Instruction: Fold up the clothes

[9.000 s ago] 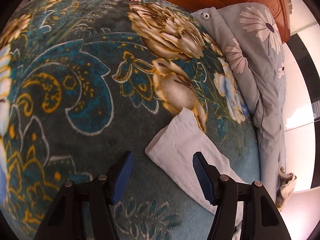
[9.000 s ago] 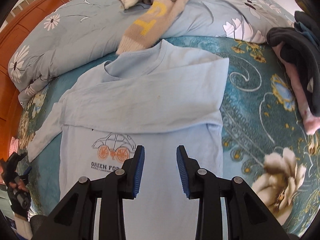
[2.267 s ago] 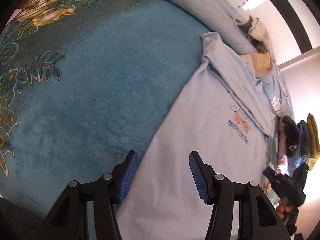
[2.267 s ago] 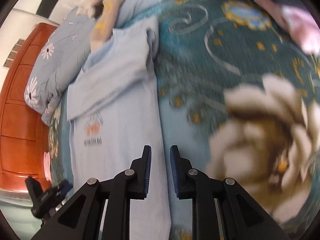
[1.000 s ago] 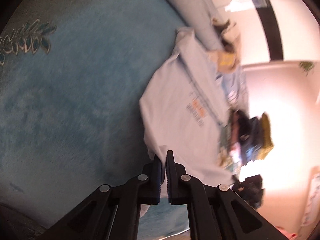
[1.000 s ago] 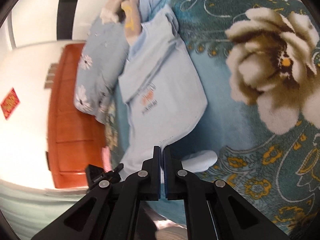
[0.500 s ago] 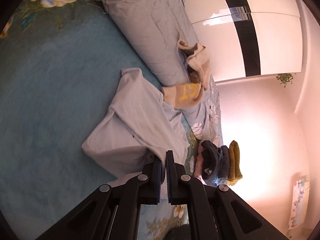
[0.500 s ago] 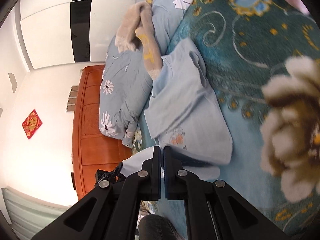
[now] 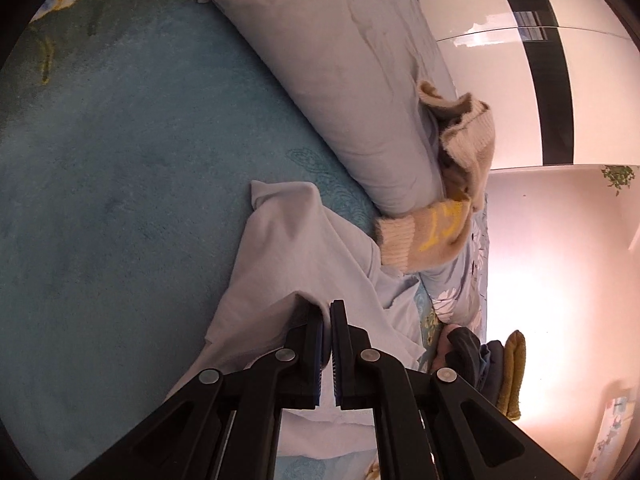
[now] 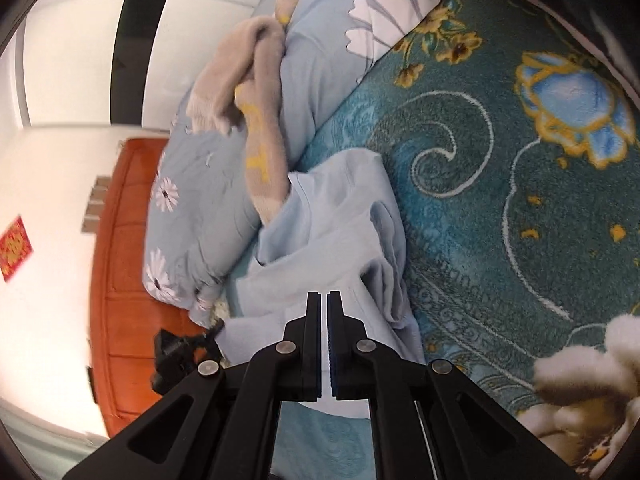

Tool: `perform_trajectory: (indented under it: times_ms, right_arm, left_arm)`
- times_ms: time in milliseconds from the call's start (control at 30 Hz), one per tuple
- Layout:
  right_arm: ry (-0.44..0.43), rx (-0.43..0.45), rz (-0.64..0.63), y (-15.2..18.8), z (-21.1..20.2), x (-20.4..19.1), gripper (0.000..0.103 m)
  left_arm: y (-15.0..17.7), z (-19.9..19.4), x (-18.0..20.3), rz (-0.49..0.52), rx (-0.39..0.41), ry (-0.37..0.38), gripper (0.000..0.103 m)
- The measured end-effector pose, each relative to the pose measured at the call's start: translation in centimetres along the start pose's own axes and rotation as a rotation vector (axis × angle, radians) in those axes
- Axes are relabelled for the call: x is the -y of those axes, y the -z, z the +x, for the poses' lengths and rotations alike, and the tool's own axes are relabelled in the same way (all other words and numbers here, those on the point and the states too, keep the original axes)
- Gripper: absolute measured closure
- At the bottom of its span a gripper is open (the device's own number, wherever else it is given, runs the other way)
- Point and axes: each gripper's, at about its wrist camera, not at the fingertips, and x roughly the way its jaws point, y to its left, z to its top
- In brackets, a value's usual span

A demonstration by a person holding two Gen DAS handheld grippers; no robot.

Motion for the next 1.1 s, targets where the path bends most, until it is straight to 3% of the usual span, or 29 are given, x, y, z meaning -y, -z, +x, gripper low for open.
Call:
perform_trajectory:
  times_ms: [67,100,200,233,333,400,567,700,833,867,900,933,967,1100]
  right_arm:
    - [0.044,-0.027,-0.026,0.5,0.6,0.4,0.100]
    - [0.059,-0.037,-0.030,0.8,0.8,0.7,0.100]
    - [0.085,-0.051,-0.009,1.7,1.5,1.9,0.099]
    - [0.085,-0.049,0.002,1.9,1.5,2.3,0.099]
    - [0.075,-0.047,0.019,2.5,1.4,3.1,0.091]
    - [0.078,-0.048,0.010,2.7,1.2,3.3,0.078]
    - [0.094,-0.058,-0.001,2.8,1.2,3.3,0.076]
    - [0.068,-0.066,0.001,2.9,1.5,2.8,0.076]
    - [0.035,-0.076,-0.023,3.0,1.7,2.0,0.077]
    - [0.031,-0.080,-0.022,3.0,1.8,1.9,0.083]
    - [0.027,-0.081,-0.018,3.0,1.9,1.8,0.094]
    - [0.016,-0.081,-0.012,3.0,2.0,1.7,0.096]
    - [-0.004,-0.078,-0.007,2.9,2.0,1.5,0.097]
    - [-0.148,-0.044,0.023,2.3,1.2,0.7,0.098]
  left_arm:
    - [-0.1,0.1,-0.6,-0.005,-0.006,0.017,0.097]
    - [-0.1,0.2,-0.9,-0.005,-0.010,0.028,0.091]
    - [0.4,0.0,-1.5,0.012,-0.023,0.044,0.056]
    - [0.6,-0.1,-1.6,0.021,-0.027,0.048,0.052]
    - [1.1,-0.4,-2.0,0.044,-0.039,0.041,0.047]
    - [1.5,-0.4,-2.1,0.067,-0.052,0.029,0.047]
    - [2.6,0.0,-2.5,0.106,-0.090,-0.003,0.047]
    - [3.4,-0.1,-3.2,0.123,-0.112,-0.031,0.047]
    - [3.7,-0.9,-3.9,0.115,-0.100,-0.007,0.051]
    - [3.6,-1.0,-4.0,0.111,-0.095,0.002,0.055]
    - [3.6,-1.1,-4.0,0.111,-0.089,0.003,0.068]
    - [3.6,-1.2,-4.0,0.117,-0.086,-0.001,0.086]
    - [3.5,-1.2,-3.9,0.123,-0.087,-0.003,0.095]
    - [3.1,-1.6,-2.8,0.114,-0.096,0.073,0.098]
